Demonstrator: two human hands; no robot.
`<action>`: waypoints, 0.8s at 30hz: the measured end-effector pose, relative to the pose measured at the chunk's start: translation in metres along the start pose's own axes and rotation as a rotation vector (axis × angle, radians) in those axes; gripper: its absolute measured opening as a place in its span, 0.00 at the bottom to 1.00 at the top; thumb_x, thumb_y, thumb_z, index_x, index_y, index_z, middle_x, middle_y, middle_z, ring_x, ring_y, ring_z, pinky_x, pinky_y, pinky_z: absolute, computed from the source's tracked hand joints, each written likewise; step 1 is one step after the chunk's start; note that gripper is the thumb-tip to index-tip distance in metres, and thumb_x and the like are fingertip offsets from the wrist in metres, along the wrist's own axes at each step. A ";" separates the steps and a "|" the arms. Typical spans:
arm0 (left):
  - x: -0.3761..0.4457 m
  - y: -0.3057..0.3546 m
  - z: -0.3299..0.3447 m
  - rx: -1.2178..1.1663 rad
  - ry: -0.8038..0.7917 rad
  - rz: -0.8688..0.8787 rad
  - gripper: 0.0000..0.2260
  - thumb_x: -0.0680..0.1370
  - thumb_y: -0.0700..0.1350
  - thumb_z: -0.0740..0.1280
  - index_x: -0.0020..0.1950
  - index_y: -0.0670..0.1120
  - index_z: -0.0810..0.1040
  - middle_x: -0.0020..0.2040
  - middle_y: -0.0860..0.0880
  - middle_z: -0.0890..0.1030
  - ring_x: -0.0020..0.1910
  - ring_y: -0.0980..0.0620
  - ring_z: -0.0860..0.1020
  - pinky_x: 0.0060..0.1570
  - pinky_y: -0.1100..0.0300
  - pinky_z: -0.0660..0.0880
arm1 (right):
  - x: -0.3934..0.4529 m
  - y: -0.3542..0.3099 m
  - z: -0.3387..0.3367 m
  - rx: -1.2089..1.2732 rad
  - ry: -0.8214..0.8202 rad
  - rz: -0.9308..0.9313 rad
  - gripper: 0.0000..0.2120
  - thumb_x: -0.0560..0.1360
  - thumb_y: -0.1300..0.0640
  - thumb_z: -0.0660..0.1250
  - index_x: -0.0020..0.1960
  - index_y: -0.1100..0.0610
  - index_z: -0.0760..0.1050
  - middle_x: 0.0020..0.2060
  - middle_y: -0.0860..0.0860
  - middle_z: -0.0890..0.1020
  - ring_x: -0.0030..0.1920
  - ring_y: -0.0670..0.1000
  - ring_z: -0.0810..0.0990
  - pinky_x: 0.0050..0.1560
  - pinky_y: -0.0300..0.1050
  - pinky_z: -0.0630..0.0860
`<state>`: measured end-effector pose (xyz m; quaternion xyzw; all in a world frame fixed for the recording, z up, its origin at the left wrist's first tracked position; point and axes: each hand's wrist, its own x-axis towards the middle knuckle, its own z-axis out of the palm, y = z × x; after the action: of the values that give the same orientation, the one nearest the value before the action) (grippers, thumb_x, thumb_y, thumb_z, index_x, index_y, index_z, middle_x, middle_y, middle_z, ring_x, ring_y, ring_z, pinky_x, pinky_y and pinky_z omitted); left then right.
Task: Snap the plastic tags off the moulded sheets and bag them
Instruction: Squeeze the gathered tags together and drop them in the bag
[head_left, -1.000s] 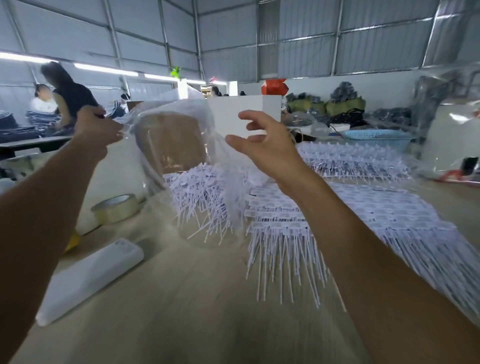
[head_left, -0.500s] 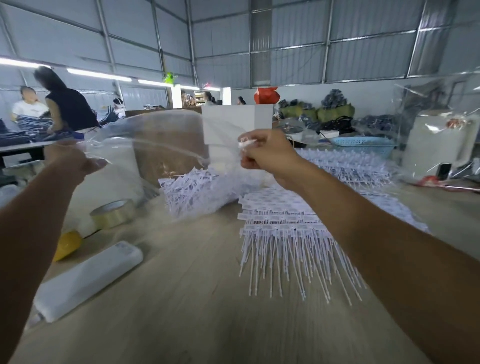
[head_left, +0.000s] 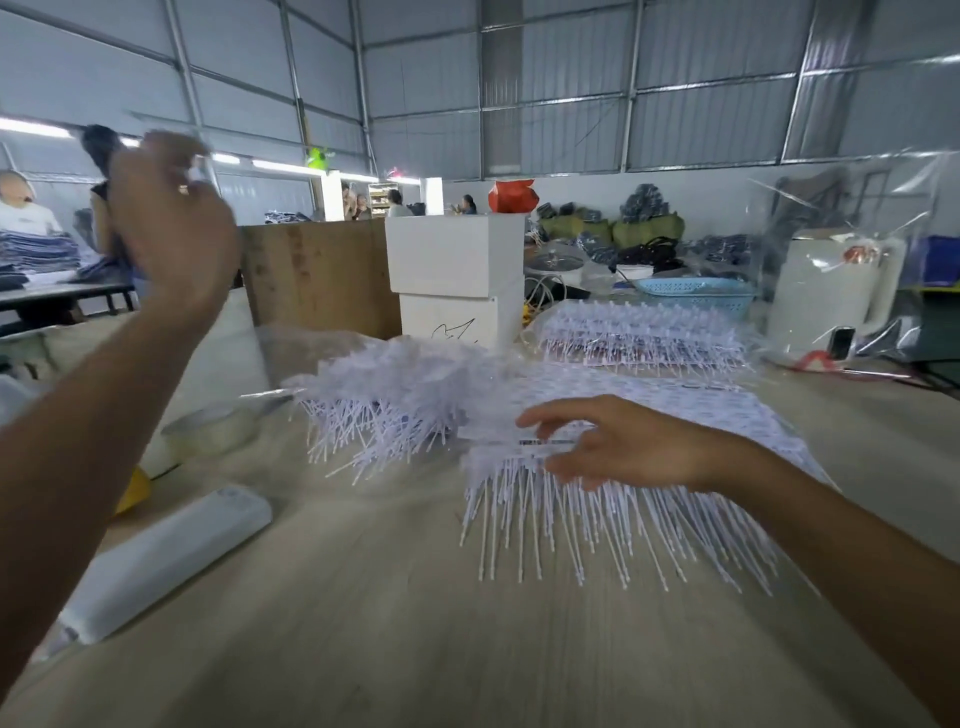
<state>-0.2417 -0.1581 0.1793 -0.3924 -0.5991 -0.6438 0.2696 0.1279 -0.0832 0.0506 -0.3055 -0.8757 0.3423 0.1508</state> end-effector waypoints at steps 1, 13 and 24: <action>-0.011 0.016 0.007 -0.030 0.012 0.102 0.17 0.75 0.37 0.55 0.55 0.46 0.80 0.48 0.50 0.78 0.50 0.48 0.79 0.50 0.56 0.76 | -0.011 0.008 -0.004 -0.047 0.059 0.005 0.15 0.79 0.56 0.70 0.65 0.46 0.78 0.57 0.46 0.80 0.44 0.51 0.86 0.45 0.48 0.84; -0.244 0.130 0.163 0.323 -1.207 0.301 0.23 0.82 0.59 0.60 0.75 0.53 0.64 0.69 0.43 0.74 0.64 0.41 0.74 0.61 0.45 0.72 | -0.072 0.115 -0.087 -0.214 0.463 0.370 0.09 0.76 0.55 0.74 0.54 0.58 0.83 0.43 0.52 0.83 0.47 0.54 0.83 0.46 0.40 0.76; -0.279 0.066 0.212 0.330 -1.241 0.327 0.22 0.83 0.60 0.57 0.76 0.55 0.67 0.75 0.48 0.68 0.73 0.43 0.67 0.68 0.44 0.66 | -0.068 0.182 -0.085 -0.377 0.529 0.524 0.15 0.84 0.49 0.58 0.64 0.57 0.74 0.65 0.61 0.77 0.66 0.60 0.74 0.66 0.51 0.68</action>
<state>0.0028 0.0070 -0.0201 -0.7300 -0.6666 -0.1489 0.0253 0.2991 0.0215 -0.0177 -0.6178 -0.7466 0.1123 0.2199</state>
